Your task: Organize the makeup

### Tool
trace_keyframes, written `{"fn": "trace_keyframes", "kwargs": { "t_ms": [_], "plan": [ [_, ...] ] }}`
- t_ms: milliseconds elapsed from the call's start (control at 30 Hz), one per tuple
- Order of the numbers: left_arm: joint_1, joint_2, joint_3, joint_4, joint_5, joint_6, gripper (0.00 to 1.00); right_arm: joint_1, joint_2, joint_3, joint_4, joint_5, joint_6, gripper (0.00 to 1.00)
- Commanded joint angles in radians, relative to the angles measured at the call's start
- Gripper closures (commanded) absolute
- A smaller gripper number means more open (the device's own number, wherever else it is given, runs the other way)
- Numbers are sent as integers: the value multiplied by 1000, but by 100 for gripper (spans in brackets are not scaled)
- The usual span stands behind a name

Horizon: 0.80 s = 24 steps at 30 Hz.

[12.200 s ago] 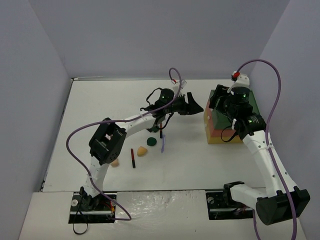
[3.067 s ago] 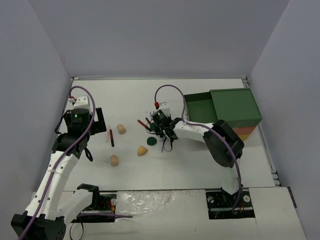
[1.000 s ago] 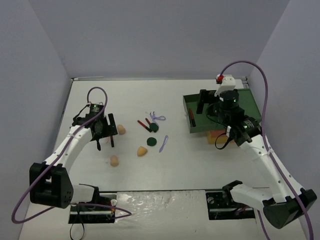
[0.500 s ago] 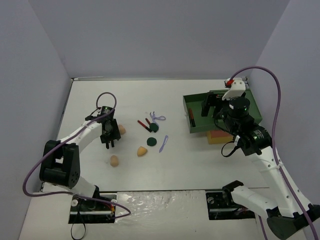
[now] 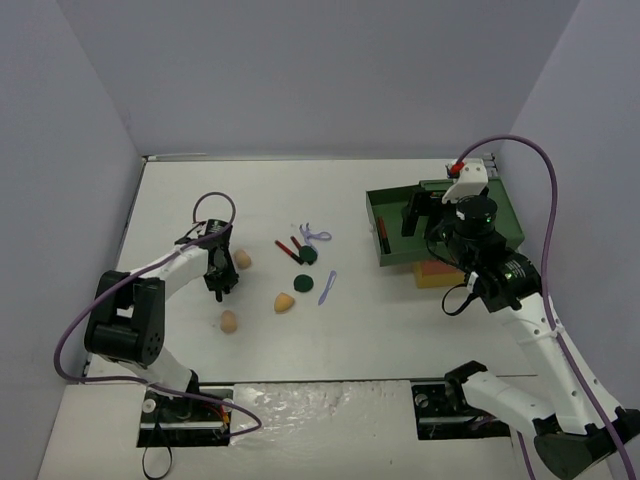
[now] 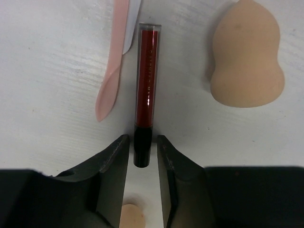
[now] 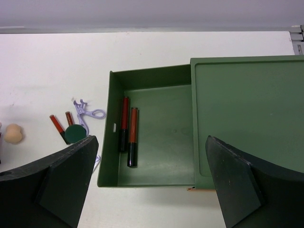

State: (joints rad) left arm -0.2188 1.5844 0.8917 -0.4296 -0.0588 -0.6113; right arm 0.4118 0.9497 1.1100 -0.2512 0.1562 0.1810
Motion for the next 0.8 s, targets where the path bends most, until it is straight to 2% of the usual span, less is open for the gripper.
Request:
{"fn": "trace_keyframes", "kwargs": {
  "t_ms": [0,100,233,433,600,767],
  "plan": [
    [-5,20,-7,55,-11,-26,91,-8,-18,-4,56,-10,-10,7],
    [-5,0,-12,43,-11,-31,100,-8,-31,0,56,-27,-8,7],
    [-5,-74,14,4,-9,-28,100,-8,-38,16,56,-66,-4,8],
    [-64,-306,95,-22,34,19,100,-7,-11,53,59,-227,18,10],
    [-191,-451,110,148,151,51,100,-5,41,72,129,-429,84,16],
    [-349,-494,103,379,254,47,100,23,90,53,299,-570,192,27]
  ]
}}
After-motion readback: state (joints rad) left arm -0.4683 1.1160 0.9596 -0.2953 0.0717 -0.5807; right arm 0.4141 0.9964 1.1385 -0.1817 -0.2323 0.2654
